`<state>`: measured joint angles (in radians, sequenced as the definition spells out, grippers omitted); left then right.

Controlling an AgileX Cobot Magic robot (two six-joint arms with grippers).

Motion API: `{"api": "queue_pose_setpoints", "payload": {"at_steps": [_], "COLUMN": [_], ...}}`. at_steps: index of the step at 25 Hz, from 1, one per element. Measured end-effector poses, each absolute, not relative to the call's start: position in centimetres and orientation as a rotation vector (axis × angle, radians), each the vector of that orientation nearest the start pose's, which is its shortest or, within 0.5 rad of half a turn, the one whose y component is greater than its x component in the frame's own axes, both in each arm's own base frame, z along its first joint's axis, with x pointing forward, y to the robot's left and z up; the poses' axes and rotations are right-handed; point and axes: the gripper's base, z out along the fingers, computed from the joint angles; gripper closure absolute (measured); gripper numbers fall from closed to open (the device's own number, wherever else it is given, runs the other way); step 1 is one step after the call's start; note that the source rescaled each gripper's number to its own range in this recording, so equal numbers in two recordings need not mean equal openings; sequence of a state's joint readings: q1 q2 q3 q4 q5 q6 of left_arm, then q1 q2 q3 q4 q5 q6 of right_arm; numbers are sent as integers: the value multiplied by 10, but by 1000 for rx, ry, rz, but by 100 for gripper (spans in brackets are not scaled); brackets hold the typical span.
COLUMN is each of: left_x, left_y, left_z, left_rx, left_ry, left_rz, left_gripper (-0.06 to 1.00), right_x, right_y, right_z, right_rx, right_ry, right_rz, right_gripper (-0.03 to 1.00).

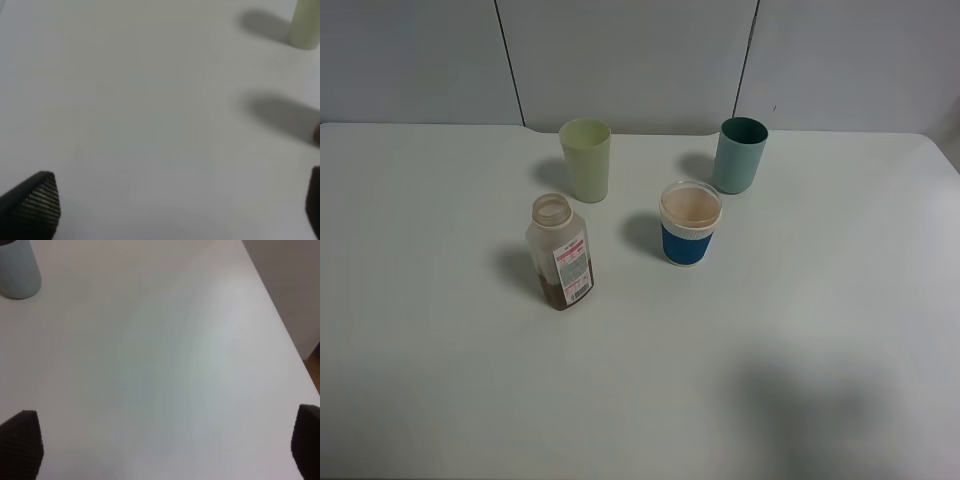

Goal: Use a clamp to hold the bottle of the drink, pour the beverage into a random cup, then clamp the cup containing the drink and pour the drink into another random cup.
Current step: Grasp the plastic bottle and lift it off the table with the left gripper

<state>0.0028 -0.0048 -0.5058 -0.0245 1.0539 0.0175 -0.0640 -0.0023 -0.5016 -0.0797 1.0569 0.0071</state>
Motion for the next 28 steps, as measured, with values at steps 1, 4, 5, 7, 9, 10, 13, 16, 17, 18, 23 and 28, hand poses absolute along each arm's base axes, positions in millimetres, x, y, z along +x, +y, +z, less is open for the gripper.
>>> {"api": "queue_pose_setpoints", "payload": {"at_steps": [1, 4, 5, 7, 9, 10, 13, 16, 17, 18, 23, 28], "left_x": [-6, -6, -6, -6, -6, -6, -6, -6, -6, -6, -6, -6], "left_y": [-2, -2, -2, -2, -2, -2, -2, -2, -2, -2, -2, -2], "left_z": [279, 279, 279, 279, 279, 279, 279, 279, 279, 279, 279, 279], "left_rx": [16, 16, 16, 16, 16, 16, 16, 16, 16, 16, 16, 16], "left_ry": [2027, 2027, 2027, 2027, 2027, 2027, 2027, 2027, 2027, 2027, 2027, 2027], "left_rz": [-16, -16, -16, -16, -16, -16, -16, -16, -16, -16, -16, -16], "left_gripper": [-6, -6, -6, -6, -6, -6, -6, -6, -6, -6, -6, -6], "right_x": [-6, -6, -6, -6, -6, -6, -6, -6, -6, -6, -6, -6], "right_y": [-6, -6, -6, -6, -6, -6, -6, -6, -6, -6, -6, -6], "right_z": [278, 278, 278, 278, 278, 278, 278, 278, 278, 278, 278, 278], "right_rx": [76, 76, 76, 76, 76, 76, 76, 76, 76, 76, 76, 76], "right_ry": [2035, 2035, 2035, 2035, 2035, 2035, 2035, 2035, 2035, 2035, 2035, 2035], "right_rz": [-131, -131, -131, -131, -131, -131, -131, -131, -131, -131, -131, -131], "right_gripper": [-3, -3, -3, -3, -3, -3, -3, -3, -3, -3, -3, -3]}}
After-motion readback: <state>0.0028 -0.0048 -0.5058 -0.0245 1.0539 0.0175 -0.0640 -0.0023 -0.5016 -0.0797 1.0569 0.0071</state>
